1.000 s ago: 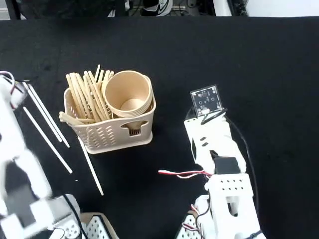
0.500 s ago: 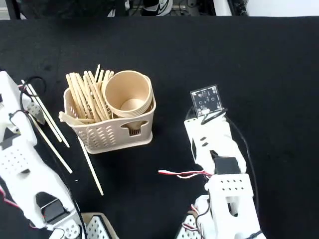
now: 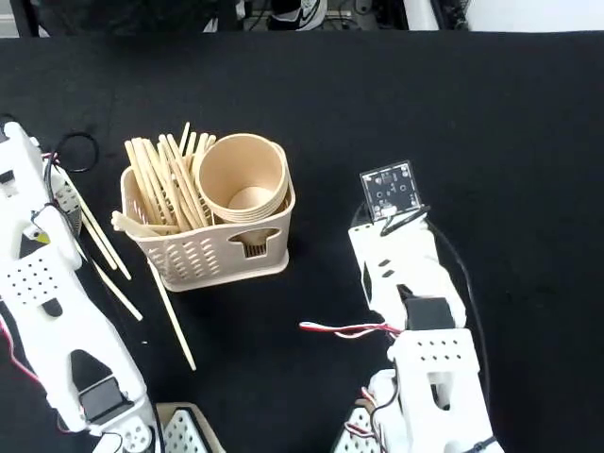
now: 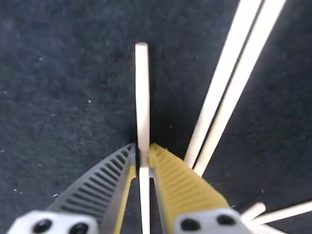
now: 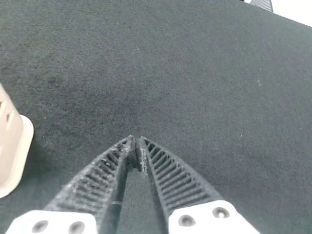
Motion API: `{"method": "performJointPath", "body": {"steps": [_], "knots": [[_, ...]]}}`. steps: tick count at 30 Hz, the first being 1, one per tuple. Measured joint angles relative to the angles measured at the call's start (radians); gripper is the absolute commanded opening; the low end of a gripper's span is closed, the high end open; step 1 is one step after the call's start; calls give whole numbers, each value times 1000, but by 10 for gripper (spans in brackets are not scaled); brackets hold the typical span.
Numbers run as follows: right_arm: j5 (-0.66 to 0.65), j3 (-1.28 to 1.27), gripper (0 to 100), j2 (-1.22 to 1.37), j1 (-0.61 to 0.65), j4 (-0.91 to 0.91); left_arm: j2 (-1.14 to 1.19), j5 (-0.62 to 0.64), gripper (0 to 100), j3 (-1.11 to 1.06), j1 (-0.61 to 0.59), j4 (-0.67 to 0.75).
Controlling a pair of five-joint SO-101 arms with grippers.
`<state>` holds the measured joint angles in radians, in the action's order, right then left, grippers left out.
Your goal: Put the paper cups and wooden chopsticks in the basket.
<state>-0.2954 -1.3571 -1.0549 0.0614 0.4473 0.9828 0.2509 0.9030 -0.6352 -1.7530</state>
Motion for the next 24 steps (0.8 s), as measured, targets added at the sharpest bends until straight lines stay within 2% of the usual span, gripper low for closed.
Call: {"method": "performJointPath", "body": {"steps": [4, 9, 16, 21, 24], "knots": [[0, 0, 15, 0, 0, 0, -75, -8, 29, -20, -12, 3], [0, 0, 15, 0, 0, 0, -311, -8, 29, -152, -6, 2], [0, 0, 15, 0, 0, 0, -853, -8, 29, -396, 0, 14], [0, 0, 15, 0, 0, 0, -1286, -8, 29, -618, 63, 118], [0, 0, 15, 0, 0, 0, -1557, -9, 29, -818, 130, 235]]}}
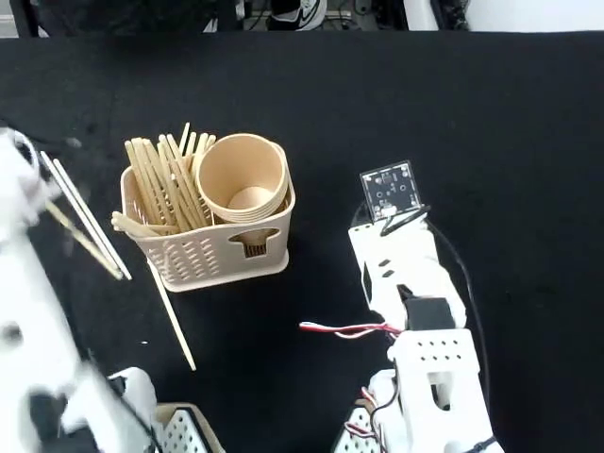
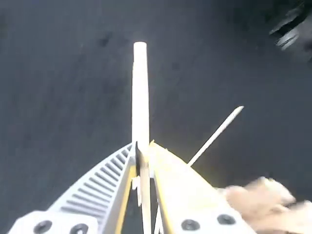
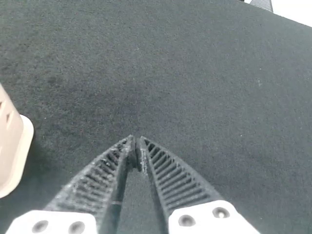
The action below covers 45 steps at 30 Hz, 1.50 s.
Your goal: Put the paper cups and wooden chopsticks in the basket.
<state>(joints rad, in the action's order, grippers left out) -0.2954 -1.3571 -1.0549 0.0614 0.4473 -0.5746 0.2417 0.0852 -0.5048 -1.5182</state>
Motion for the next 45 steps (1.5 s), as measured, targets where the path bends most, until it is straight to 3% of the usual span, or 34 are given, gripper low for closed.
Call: {"method": "performJointPath", "body": {"steps": [4, 12, 15, 23, 36, 45], "knots": [[0, 0, 15, 0, 0, 0, -385, -2, 29, -339, 48, 272], [0, 0, 15, 0, 0, 0, -1138, -2, 29, -1053, 146, 996], [0, 0, 15, 0, 0, 0, -1208, -2, 29, -1132, 207, 1131], [0, 0, 15, 0, 0, 0, -1120, -3, 29, -1157, 354, 1163], [0, 0, 15, 0, 0, 0, -1117, -66, 30, -1010, 370, 798], [0, 0, 15, 0, 0, 0, -948, -69, 49, -999, 370, 772]]}}
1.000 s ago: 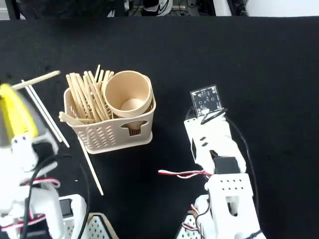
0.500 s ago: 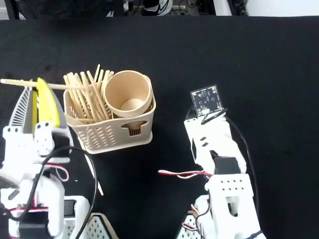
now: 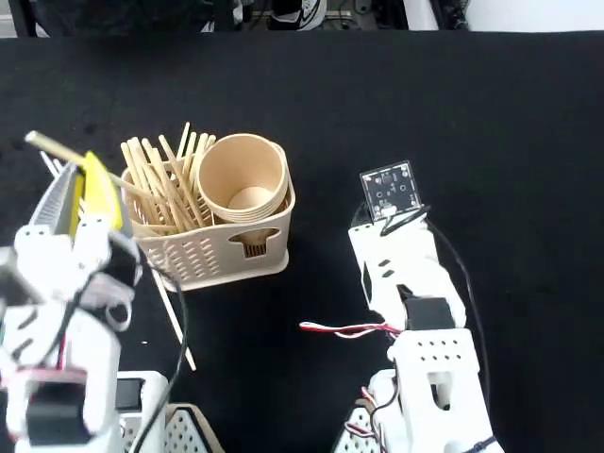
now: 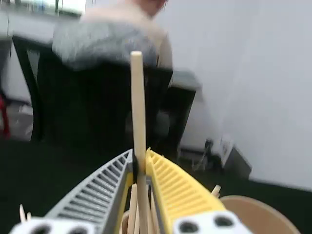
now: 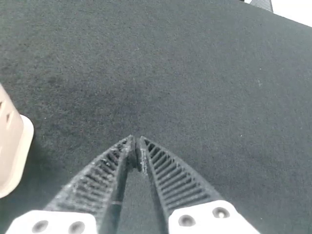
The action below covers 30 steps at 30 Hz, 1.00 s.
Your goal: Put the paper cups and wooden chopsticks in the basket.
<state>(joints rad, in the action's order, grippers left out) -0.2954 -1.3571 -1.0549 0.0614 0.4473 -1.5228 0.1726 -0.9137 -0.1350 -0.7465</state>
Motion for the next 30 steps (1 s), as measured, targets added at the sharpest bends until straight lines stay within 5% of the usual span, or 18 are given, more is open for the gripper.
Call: {"method": "performJointPath", "body": {"steps": [5, 9, 21, 30], "knots": [[0, 0, 15, 0, 0, 0, 244, 0, 236, -2, 5, -21], [0, 0, 15, 0, 0, 0, 327, 38, 285, 52, 9, -166], [0, 0, 15, 0, 0, 0, 382, 187, 289, 391, -60, -565], [0, 0, 15, 0, 0, 0, 804, 230, 289, 686, -261, -741]]}}
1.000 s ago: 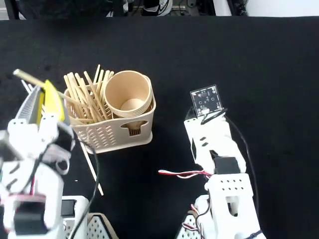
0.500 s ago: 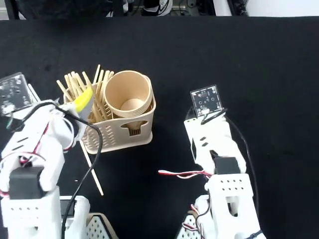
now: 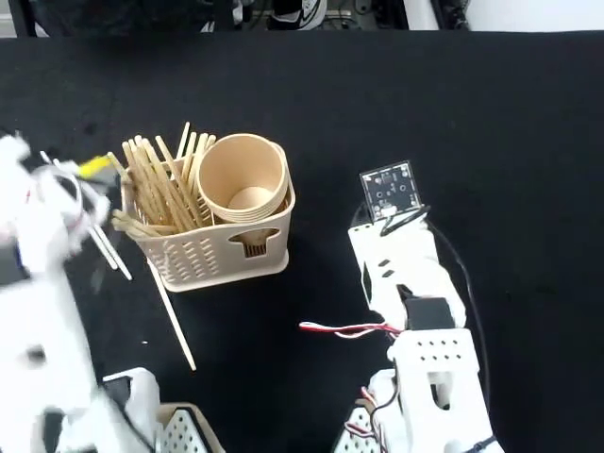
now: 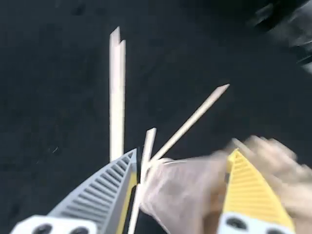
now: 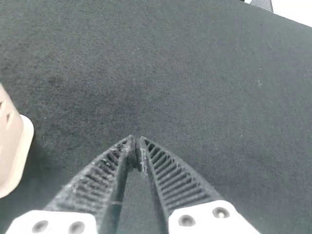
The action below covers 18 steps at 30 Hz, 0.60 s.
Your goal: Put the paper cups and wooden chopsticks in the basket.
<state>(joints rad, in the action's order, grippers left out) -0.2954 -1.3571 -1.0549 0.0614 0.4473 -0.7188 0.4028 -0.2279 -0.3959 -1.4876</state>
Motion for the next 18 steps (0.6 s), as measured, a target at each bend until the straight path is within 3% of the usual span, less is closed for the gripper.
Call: {"method": "performJointPath", "body": {"steps": [6, 18], "knots": [[0, 0, 15, 0, 0, 0, 351, 3, 289, 141, -97, -8], [0, 0, 15, 0, 0, 0, 1005, 3, 288, 545, -150, -5]]}}
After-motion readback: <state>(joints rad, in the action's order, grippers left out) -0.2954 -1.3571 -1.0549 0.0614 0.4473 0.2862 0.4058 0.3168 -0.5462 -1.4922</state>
